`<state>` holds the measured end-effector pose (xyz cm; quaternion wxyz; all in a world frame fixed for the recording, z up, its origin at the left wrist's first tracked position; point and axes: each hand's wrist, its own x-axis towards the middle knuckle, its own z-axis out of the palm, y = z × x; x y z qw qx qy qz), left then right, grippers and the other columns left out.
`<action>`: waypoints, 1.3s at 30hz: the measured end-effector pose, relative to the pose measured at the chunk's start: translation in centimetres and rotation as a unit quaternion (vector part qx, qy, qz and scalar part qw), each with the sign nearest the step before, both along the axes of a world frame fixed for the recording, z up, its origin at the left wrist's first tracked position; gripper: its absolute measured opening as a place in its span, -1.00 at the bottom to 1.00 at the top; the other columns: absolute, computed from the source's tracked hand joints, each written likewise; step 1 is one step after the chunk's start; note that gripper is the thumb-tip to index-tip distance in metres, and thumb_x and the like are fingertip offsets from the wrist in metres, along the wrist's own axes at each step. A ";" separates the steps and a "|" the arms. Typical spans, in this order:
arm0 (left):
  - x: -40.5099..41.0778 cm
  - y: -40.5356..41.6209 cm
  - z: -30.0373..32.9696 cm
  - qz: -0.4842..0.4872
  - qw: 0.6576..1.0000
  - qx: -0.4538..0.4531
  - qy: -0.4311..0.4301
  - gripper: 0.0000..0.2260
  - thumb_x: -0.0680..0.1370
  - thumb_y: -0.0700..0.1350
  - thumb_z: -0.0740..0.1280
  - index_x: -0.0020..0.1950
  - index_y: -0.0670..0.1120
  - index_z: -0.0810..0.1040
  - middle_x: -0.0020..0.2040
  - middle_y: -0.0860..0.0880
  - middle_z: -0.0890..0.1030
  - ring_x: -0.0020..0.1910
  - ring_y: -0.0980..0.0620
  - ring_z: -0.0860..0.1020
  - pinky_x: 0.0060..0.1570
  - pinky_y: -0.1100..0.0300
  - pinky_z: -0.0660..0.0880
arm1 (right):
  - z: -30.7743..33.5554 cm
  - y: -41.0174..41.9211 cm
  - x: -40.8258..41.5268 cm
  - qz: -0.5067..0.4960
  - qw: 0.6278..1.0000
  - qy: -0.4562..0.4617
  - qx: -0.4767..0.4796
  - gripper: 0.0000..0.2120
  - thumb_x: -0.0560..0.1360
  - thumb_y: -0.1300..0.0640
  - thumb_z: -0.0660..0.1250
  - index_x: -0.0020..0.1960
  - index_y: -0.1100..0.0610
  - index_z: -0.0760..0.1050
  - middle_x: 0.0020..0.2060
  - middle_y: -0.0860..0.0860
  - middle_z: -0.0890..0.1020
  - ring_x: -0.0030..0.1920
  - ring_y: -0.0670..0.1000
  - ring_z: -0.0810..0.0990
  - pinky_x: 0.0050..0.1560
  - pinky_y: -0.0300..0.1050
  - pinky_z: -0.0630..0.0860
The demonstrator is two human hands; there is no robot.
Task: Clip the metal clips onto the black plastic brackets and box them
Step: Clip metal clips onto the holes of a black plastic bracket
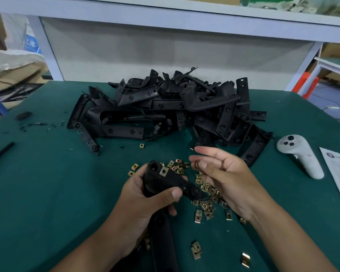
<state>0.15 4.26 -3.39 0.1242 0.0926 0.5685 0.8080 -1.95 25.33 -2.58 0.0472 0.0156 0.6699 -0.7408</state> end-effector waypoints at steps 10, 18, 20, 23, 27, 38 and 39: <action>0.1 0.0 0.2 -0.010 1.000 0.000 0.009 -0.77 0.28 -0.11 0.59 -0.12 0.00 0.64 -0.11 -0.07 0.72 -0.36 0.06 0.62 -0.39 0.23 0.54 | 0.7 -0.5 0.4 0.049 0.996 -0.005 -0.075 -0.70 0.40 0.07 0.47 0.13 -0.01 0.71 -0.05 -0.01 0.74 -0.06 -0.12 0.68 -0.08 -0.28 0.59; 0.1 -0.1 0.2 -0.007 1.000 0.002 0.015 -0.79 0.28 -0.09 0.59 -0.15 0.04 0.65 -0.17 -0.04 0.71 -0.35 0.05 0.61 -0.38 0.22 0.54 | 0.9 -0.9 0.6 0.062 0.994 0.010 -0.085 -0.86 0.41 0.00 0.44 -0.14 0.04 0.72 -0.28 -0.05 0.60 -0.27 -0.15 0.55 -0.24 -0.27 0.54; 0.1 -0.1 0.1 -0.007 1.000 0.002 0.016 -0.79 0.29 -0.09 0.59 -0.15 0.05 0.65 -0.19 -0.02 0.70 -0.36 0.06 0.61 -0.38 0.23 0.54 | 0.9 -1.0 0.7 0.065 0.994 0.015 -0.081 -0.86 0.42 0.00 0.43 -0.14 0.04 0.72 -0.28 -0.04 0.58 -0.28 -0.14 0.54 -0.26 -0.28 0.53; 0.1 -0.1 0.1 -0.007 1.000 0.004 0.017 -0.80 0.29 -0.09 0.59 -0.15 0.05 0.66 -0.19 -0.02 0.70 -0.36 0.05 0.61 -0.38 0.24 0.54 | 0.7 -1.0 0.7 0.073 0.993 0.022 -0.090 -0.88 0.44 0.06 0.44 -0.06 0.05 0.69 -0.29 -0.01 0.57 -0.27 -0.10 0.55 -0.29 -0.27 0.51; -0.1 -0.1 -0.3 -0.003 1.000 0.008 0.026 -0.79 0.31 -0.11 0.59 -0.12 0.03 0.65 -0.16 -0.04 0.70 -0.32 0.05 0.61 -0.34 0.22 0.55 | 0.7 -1.0 0.7 0.081 0.992 0.030 -0.089 -0.93 0.46 0.12 0.44 -0.06 0.05 0.64 -0.27 0.03 0.59 -0.25 -0.07 0.58 -0.29 -0.26 0.51; -0.3 0.0 -0.5 -0.006 0.999 0.005 0.045 -0.73 0.26 -0.15 0.63 -0.13 0.00 0.64 -0.21 -0.03 0.67 -0.29 0.05 0.63 -0.27 0.24 0.58 | 1.0 -1.2 1.3 0.121 0.992 0.039 -0.016 -0.87 0.50 0.16 0.41 -0.09 -0.06 0.68 -0.21 -0.05 0.62 -0.16 -0.03 0.55 -0.07 -0.15 0.51; -0.3 0.0 -0.5 -0.007 0.999 0.006 0.044 -0.73 0.26 -0.15 0.62 -0.13 -0.01 0.64 -0.21 -0.04 0.67 -0.29 0.04 0.63 -0.27 0.24 0.58 | 1.0 -1.3 1.3 0.122 0.992 0.039 -0.003 -0.92 0.48 0.10 0.44 -0.09 -0.07 0.68 -0.19 -0.02 0.61 -0.12 0.04 0.52 -0.02 -0.04 0.46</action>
